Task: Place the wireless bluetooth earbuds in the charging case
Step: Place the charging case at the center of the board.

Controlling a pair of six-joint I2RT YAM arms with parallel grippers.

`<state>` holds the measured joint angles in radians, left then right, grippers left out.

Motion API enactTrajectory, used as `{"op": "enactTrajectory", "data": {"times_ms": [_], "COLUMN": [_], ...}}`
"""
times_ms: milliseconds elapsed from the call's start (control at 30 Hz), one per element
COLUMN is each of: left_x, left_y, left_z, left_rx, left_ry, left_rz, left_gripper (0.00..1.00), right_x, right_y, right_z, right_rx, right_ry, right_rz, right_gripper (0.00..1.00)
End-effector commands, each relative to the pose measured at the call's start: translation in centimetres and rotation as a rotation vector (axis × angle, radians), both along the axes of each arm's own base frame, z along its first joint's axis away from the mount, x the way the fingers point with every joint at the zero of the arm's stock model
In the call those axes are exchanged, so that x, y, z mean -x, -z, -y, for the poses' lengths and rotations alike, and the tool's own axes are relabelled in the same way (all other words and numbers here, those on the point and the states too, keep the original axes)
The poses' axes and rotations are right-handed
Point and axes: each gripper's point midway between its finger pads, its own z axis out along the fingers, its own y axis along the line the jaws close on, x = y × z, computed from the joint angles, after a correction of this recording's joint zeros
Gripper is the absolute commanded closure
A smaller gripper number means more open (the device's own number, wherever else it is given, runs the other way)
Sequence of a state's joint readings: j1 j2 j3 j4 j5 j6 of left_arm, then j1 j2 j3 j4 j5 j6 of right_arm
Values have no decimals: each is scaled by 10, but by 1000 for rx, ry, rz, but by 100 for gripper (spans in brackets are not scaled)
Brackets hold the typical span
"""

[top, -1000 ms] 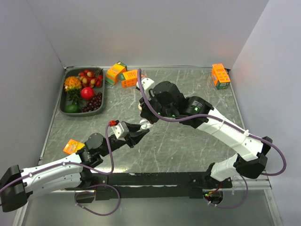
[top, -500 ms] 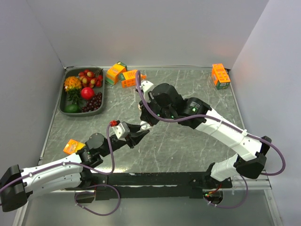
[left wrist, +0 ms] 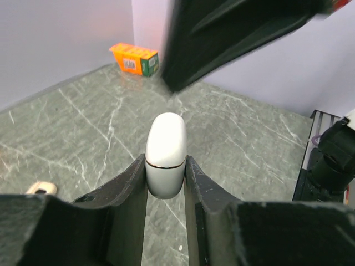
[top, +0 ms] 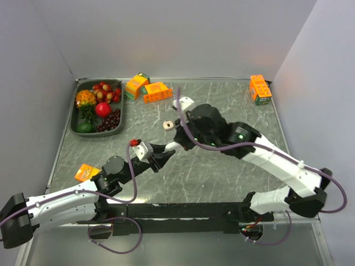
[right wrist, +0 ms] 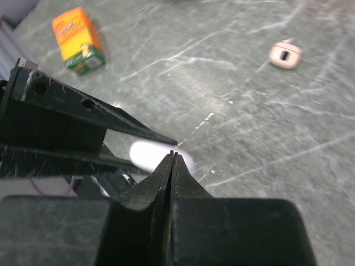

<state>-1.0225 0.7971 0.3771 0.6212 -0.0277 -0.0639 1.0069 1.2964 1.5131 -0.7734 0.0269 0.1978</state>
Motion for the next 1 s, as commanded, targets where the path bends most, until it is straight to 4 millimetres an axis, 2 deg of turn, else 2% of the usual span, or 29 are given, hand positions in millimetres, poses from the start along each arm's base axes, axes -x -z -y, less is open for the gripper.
{"op": "enactTrajectory", "data": {"times_ms": [0, 33, 67, 133, 167, 200, 233, 267, 300, 333, 367, 433, 467, 533, 567, 633, 667, 700, 767, 900, 967], "left_x": [-18, -35, -37, -60, -63, -71, -83, -86, -95, -107, -113, -127, -132, -142, -146, -156, -159, -165, -168, -173, -174], "left_y": [-8, 1, 18, 25, 54, 50, 58, 87, 84, 92, 113, 119, 139, 146, 160, 166, 178, 176, 193, 207, 217], "left_z": [1, -7, -1, -6, 2, 7, 6, 13, 18, 15, 16, 16, 16, 19, 20, 23, 24, 27, 27, 26, 19], "left_rx": [66, 93, 69, 105, 42, 63, 55, 1, 17, 21, 4, 31, 13, 18, 5, 1, -14, -10, -34, -67, -89], "left_ry": [-32, -71, -26, -55, -29, -27, -43, -19, -17, -43, -51, -42, -50, -50, -62, -85, -96, -96, -123, -164, -214], "left_rz": [-114, -217, -298, -453, -560, -625, -681, -785, -825, -866, -925, -974, -1027, -1049, -1074, -1090, -1112, -1106, -1149, -1186, -1202], "left_gripper": [99, 99, 99, 99, 99, 99, 99, 99, 99, 99, 99, 99, 99, 99, 99, 99, 99, 99, 99, 99, 95], "right_x": [-24, -27, -34, -38, -40, -41, -42, -43, -46, -47, -47, -47, -47, -47, -46, -47, -46, -46, -46, -48, -47], "right_y": [-50, -51, -50, -36, -31, -19, -14, -11, 0, 4, 7, 16, 25, 30, 35, 38, 40, 41, 43, 43, 42], "right_z": [45, 50, 62, 68, 70, 70, 72, 73, 76, 77, 78, 81, 82, 85, 86, 87, 87, 88, 89, 92, 93], "right_rx": [-214, -242, -253, -248, -249, -239, -241, -239, -220, -216, -215, -203, -189, -186, -180, -175, -172, -169, -163, -155, -159], "right_ry": [247, 277, 323, 357, 364, 372, 383, 394, 406, 414, 418, 420, 424, 426, 426, 426, 425, 424, 422, 428, 427], "right_rz": [113, 95, 88, 53, 45, 34, 24, 23, 12, 8, 5, -2, -10, -14, -19, -23, -25, -25, -27, -23, -21], "right_gripper": [91, 85, 83, 80, 80, 78, 77, 77, 76, 75, 75, 75, 74, 75, 74, 74, 74, 74, 74, 74, 74]}}
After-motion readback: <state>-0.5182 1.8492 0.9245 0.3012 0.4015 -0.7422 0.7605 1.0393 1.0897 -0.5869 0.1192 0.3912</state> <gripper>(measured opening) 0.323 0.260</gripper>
